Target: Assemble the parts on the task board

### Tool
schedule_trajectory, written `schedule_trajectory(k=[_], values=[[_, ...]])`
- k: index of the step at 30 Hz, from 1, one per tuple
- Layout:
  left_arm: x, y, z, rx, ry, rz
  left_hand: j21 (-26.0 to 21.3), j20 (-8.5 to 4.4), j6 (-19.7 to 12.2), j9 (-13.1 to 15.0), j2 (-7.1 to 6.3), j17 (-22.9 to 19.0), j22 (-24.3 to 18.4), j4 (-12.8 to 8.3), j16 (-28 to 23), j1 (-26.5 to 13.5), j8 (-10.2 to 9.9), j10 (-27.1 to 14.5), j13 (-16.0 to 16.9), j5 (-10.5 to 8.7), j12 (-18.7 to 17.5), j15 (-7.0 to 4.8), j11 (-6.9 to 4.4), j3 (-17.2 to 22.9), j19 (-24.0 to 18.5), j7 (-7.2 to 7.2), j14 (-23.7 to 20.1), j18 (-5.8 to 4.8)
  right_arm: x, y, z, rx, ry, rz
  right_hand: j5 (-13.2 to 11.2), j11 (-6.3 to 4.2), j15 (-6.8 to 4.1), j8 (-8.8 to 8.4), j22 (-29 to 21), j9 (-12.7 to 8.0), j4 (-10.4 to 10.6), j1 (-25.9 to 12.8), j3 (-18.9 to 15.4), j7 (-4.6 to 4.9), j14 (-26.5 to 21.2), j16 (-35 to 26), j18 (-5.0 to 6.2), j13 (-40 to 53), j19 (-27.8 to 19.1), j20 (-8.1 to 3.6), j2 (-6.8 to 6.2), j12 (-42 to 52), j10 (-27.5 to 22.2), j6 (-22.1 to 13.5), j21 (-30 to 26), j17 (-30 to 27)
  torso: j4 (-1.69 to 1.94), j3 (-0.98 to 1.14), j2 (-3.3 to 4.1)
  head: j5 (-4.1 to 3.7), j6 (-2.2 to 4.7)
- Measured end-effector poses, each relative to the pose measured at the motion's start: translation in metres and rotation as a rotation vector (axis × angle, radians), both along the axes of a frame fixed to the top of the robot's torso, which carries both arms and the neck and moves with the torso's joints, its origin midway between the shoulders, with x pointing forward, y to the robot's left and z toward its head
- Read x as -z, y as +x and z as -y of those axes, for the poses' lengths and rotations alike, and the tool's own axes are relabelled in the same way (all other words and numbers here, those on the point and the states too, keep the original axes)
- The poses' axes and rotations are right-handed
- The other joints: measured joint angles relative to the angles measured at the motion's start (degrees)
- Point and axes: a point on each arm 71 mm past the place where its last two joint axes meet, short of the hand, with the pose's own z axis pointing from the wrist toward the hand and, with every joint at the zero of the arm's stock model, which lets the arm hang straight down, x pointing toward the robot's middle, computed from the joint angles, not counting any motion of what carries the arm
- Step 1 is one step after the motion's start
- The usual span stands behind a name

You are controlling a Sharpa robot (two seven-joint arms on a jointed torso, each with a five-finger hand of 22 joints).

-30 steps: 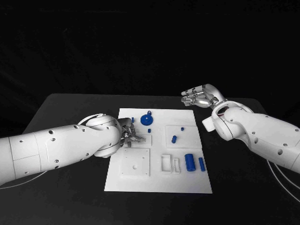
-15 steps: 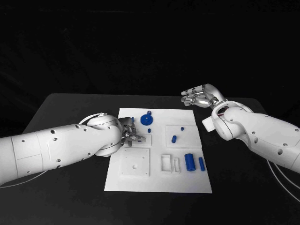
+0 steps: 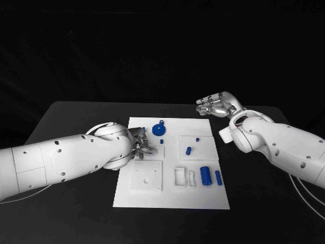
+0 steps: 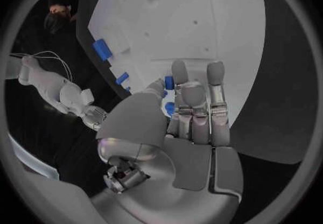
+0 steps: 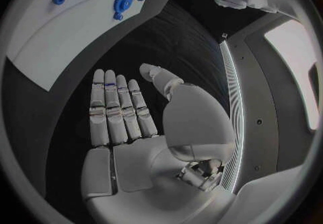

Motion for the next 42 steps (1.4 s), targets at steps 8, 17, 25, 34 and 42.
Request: schedule_trajectory(k=[8, 17, 25, 34, 42], values=[[-0.0006, -0.0005, 0.001, 0.005, -0.006, -0.006, 0.0, 0.0, 0.94, -0.01, 0.76, 0.21, 0.0, -2.27, 0.0, 0.76, -1.36, 0.0, -0.07, 5.34, -0.34, 0.0, 0.0, 2.63, 0.0, -0.1, 0.0, 0.01, 0.001, -0.0003, 0.0002, 0.001, 0.0, -0.002, 0.0, 0.0, 0.0, 0.0, 0.0, 0.0, 0.0, 0.0, 0.0, 0.0, 0.0, 0.0, 0.0, 0.0, 0.0, 0.0, 0.0, 0.0, 0.0, 0.0, 0.0, 0.0, -0.01, -0.02, 0.0, 0.0, 0.01], [-0.0009, -0.001, 0.0015, 0.007, -0.014, -0.011, 0.26, -0.02, 1.13, 0.56, 1.14, 0.52, -0.01, -4.43, 0.0, 1.14, -1.85, 0.0, -0.12, 6.3, -0.66, 0.0, 0.0, 4.9, -0.02, 0.13, 0.0, 0.0, 0.0026, -0.0006, 0.0003, 0.001, 0.0, -0.005, 0.0, 0.0, 0.0, 0.0, 0.0, 0.0, 0.0, 0.0, 0.0, 0.0, 0.0, 0.0, 0.0, 0.0, 0.0, 0.0, 0.0, 0.0, 0.0, 0.0, 0.0, 0.0, -0.01, -0.03, -0.01, 0.04, -0.04], [-0.0008, -0.0016, 0.0011, 0.008, -0.022, -0.011, 0.62, -0.22, 0.98, 1.72, 1.5, 0.7, -0.01, -4.74, 0.0, 1.5, -1.91, 0.33, -0.18, 12.27, -0.92, 0.0, -0.1, 5.21, -0.22, 0.41, 0.0, 0.0, 0.0037, -0.0008, 0.0003, 0.001, 0.0, -0.007, 0.26, 0.21, 0.0, 0.0, 0.0, 0.0, 0.0, 0.0, 0.0, 0.0, 0.0, 0.0, 0.0, 0.0, 0.0, 0.0, 0.0, 0.0, -0.21, 0.0, 0.0, 0.0, 0.0, -0.02, -0.01, 0.09, -0.05], [-0.0003, -0.0027, -0.0002, 0.007, -0.033, -0.008, 1.34, 0.0, 0.81, 2.52, 2.06, 0.94, -0.01, -4.77, 0.29, 0.93, -0.84, 1.14, -0.62, 16.26, -1.98, -0.31, -0.32, 5.22, -0.43, 0.4, 0.31, 0.0, 0.0044, -0.0008, 0.0, 0.001, 0.0, -0.008, 0.44, 0.21, 0.0, 0.0, 0.0, 0.0, 0.0, 0.0, 0.0, 0.0, 0.0, 0.0, 0.0, 0.0, 0.0, 0.0, 0.0, 0.0, -0.21, 0.0, 0.0, 0.0, -0.01, -0.01, -0.01, 0.08, -0.02], [-0.0002, -0.0056, -0.0018, 0.007, -0.039, -0.014, 2.01, -0.21, 0.93, 5.3, 1.94, 1.56, -0.02, -4.89, 0.29, -0.34, 0.11, 1.14, -0.08, 17.53, -3.49, -0.51, -0.33, 5.53, -0.64, 0.52, 0.51, 0.0, 0.0049, -0.0005, 0.0001, 0.002, 0.0, -0.009, 0.88, 0.21, -0.01, 0.0, 0.0, 0.0, 0.0, -0.23, 0.0, 0.0, 0.0, 0.0, 0.0, 0.0, 0.0, 0.0, 0.23, 0.0, -0.21, 0.0, 0.0, 0.0, 0.0, -0.01, -0.02, 0.03, 0.01]])
